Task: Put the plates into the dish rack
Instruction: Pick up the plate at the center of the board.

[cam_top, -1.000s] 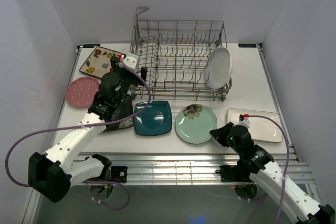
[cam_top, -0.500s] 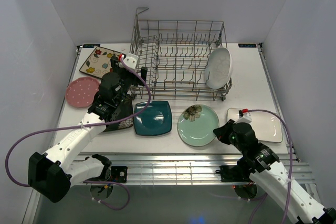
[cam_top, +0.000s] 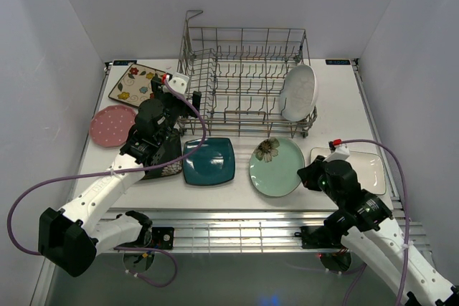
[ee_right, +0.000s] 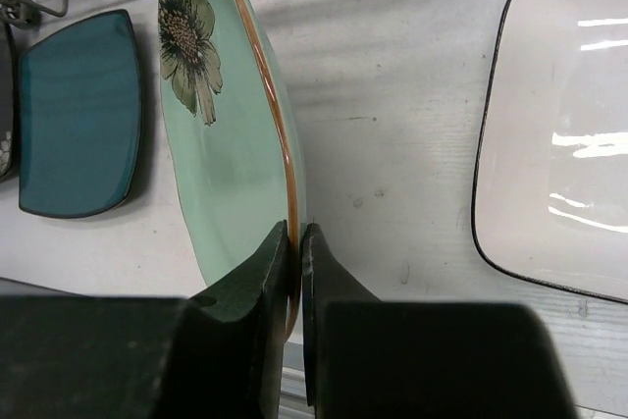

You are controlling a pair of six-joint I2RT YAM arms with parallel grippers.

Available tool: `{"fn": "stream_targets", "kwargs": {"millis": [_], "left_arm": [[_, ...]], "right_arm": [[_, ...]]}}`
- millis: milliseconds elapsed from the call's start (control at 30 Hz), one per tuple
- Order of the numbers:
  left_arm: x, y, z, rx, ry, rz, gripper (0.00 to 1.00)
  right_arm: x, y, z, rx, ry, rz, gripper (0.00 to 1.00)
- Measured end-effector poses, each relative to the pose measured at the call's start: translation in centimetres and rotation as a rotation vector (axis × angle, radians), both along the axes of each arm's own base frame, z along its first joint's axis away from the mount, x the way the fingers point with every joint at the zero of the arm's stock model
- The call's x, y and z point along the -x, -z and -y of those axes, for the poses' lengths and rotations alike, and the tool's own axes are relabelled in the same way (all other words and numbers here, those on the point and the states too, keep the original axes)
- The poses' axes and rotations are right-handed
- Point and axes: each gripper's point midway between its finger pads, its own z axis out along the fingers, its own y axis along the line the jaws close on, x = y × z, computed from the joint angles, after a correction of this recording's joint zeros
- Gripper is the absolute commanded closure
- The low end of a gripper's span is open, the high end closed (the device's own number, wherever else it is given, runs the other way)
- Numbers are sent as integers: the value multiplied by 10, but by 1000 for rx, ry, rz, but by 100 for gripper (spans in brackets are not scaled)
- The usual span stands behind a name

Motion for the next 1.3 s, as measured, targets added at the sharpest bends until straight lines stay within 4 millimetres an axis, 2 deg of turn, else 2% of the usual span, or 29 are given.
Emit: {"fn": "stream_targets", "kwargs": {"millis": [533,933,1100,1300], "left_arm": [[0,0,0,0,0,0,2],[0,0,1,0,7,1,2],[1,-1,2,1,13,2,2],[5,-9,0,13,16,22,2]], "right_arm": [[-8,-74,0,61,-70,122,92],[-18,-127,3,69,-50,214,92],[-31,-151,-1,76,-34,239,92],[-58,-182,-21,57,-37,272,92]]}}
